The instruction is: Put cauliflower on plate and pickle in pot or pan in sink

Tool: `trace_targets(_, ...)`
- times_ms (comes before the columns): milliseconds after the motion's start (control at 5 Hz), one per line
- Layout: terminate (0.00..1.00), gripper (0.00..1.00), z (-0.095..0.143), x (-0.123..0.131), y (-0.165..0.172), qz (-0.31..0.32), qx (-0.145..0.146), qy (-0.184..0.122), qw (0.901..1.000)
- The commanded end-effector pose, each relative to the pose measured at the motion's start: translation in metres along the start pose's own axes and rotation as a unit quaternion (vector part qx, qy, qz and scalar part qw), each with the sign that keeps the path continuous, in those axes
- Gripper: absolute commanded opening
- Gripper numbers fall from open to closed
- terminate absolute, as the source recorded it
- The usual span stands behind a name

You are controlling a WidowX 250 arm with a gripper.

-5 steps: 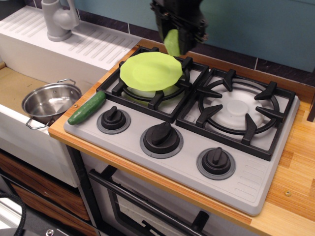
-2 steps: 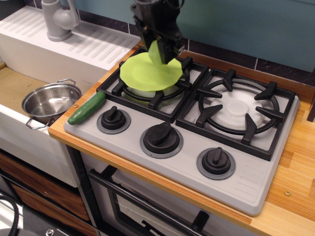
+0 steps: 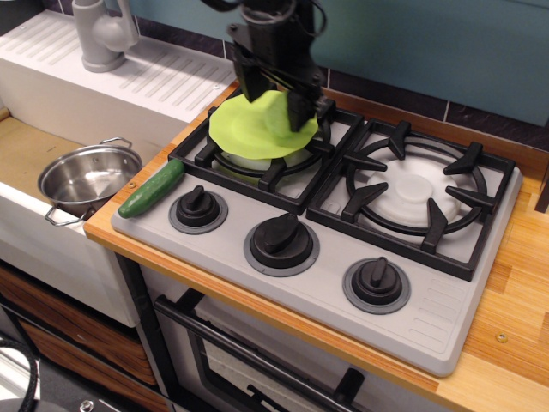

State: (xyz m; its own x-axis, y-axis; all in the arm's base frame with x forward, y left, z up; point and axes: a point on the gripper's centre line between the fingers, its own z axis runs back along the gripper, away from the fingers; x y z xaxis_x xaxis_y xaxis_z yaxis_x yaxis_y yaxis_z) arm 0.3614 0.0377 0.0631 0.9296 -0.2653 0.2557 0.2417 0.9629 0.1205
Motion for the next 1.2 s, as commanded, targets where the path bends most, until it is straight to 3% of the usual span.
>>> trace_targets(0,0.0,1.0,0.028,0.016,-0.005,-0.001,0.001,-0.002,1.0)
trace_targets(600,0.0,1.0,0.053,0.011,-0.007,-0.012,-0.015,0.015,0.9997)
trace_targets(1000,0.0,1.0,0.1,0.018,-0.013,-0.038,-0.007,0.041,0.9984)
